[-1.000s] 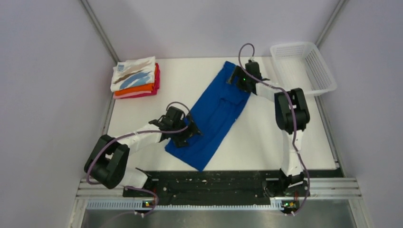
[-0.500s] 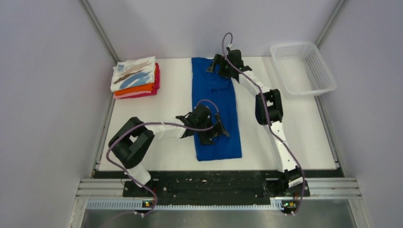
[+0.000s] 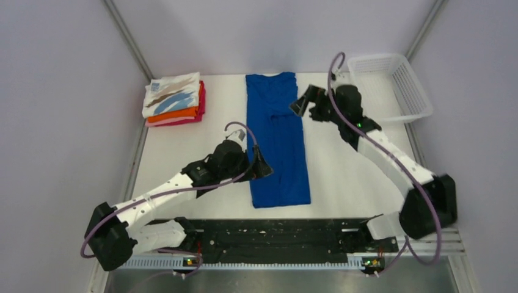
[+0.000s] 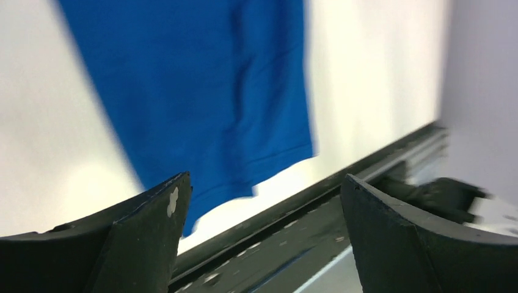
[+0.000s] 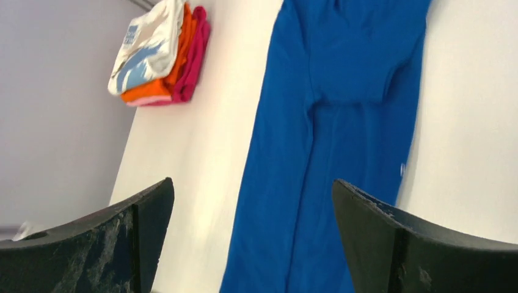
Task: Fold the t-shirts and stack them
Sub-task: Rotate the tshirt 90 degrees, then grab the bottom of the folded rectangular tshirt with both arms
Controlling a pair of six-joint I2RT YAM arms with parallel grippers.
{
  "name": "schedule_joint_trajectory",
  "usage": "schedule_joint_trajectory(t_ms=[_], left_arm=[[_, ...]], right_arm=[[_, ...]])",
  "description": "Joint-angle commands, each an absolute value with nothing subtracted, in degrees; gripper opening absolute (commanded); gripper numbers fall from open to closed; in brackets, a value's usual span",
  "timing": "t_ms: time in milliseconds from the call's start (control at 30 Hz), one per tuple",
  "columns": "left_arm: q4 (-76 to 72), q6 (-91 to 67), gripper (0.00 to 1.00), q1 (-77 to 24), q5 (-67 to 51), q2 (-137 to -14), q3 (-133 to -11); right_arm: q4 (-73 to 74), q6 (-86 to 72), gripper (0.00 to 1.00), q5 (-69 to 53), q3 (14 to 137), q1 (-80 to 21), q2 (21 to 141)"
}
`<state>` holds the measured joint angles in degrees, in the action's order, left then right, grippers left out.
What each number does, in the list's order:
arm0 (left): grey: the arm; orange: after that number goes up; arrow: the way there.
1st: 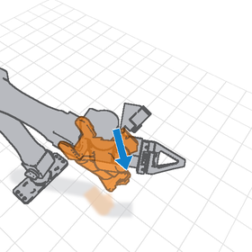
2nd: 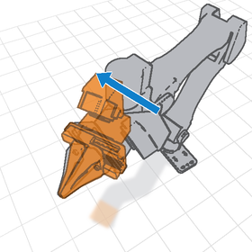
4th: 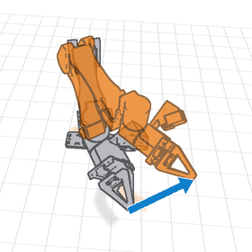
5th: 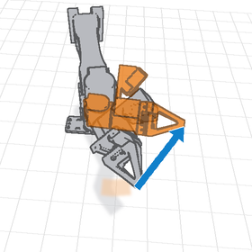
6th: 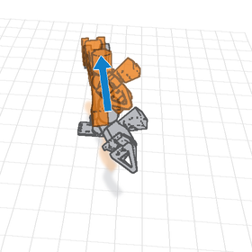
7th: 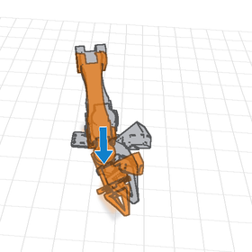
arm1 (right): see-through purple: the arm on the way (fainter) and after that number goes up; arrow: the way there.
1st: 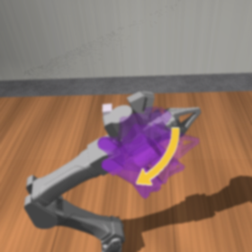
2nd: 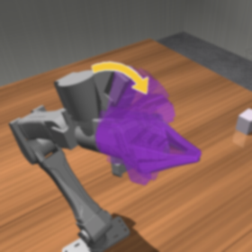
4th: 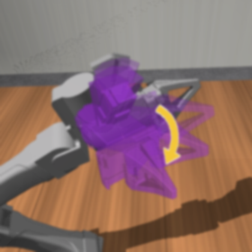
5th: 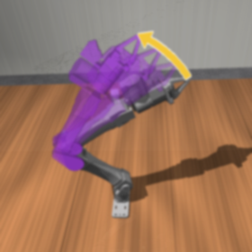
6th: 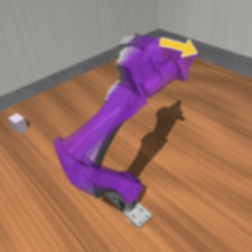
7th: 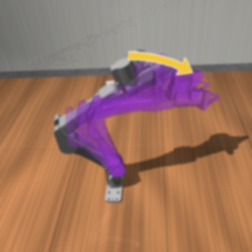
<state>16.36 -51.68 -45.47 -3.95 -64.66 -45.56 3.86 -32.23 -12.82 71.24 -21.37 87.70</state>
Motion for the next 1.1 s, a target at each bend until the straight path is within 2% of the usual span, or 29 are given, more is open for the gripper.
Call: schedule_joint_trajectory(t_ms=[0, 133, 333, 400, 500, 600, 667, 733, 767, 800, 833, 1067], left_arm=[[24.05, -52.37, 0.93, -45.40, 1.69, -62.34, -36.34], [19.47, -54.59, 0.80, -45.27, -5.12, -64.84, -32.08], [11.01, -56.35, 0.56, -45.30, -9.24, -72.85, -30.03], [9.83, -56.54, 0.42, -45.31, -9.89, -74.46, -30.02], [11.47, -56.29, 0.14, -45.33, -9.12, -75.41, -30.48], [12.78, -55.90, 0.01, -45.35, -8.44, -75.16, -30.52], [12.70, -56.05, 0.00, -45.35, -8.73, -74.76, -30.05], [12.70, -56.32, 0.00, -45.36, -9.06, -74.45, -29.76], [12.85, -56.52, 0.00, -45.40, -9.15, -74.17, -29.67], [13.21, -56.70, 0.00, -45.40, -9.14, -73.86, -29.58], [13.70, -56.89, 0.00, -45.44, -9.16, -73.22, -29.49], [17.35, -57.77, 0.00, -46.27, -12.42, -63.81, -25.11]], right_arm=[[5.57, -38.10, 0.98, -7.05, 46.10, -26.29, 72.25], [11.12, -45.00, 0.92, -7.21, 32.78, -30.55, 60.32], [16.42, -51.32, 0.82, -6.22, 24.51, -36.68, 50.68], [15.44, -52.24, 0.78, -7.57, 21.33, -36.93, 50.90], [9.46, -53.80, 0.72, -9.70, 17.03, -37.53, 52.83], [5.45, -54.06, 0.67, -8.85, 15.68, -38.38, 56.98], [4.01, -53.64, 0.64, -7.67, 15.63, -38.81, 59.72], [2.50, -53.61, 0.53, -7.42, 15.67, -38.98, 62.12], [1.90, -53.72, 0.37, -7.43, 15.72, -39.29, 62.78], [1.74, -53.97, 0.14, -7.72, 15.97, -39.78, 63.01], [2.14, -54.17, 0.00, -7.53, 16.21, -40.57, 62.59], [11.15, -59.81, 0.00, -5.41, 15.73, -50.86, 50.95]])
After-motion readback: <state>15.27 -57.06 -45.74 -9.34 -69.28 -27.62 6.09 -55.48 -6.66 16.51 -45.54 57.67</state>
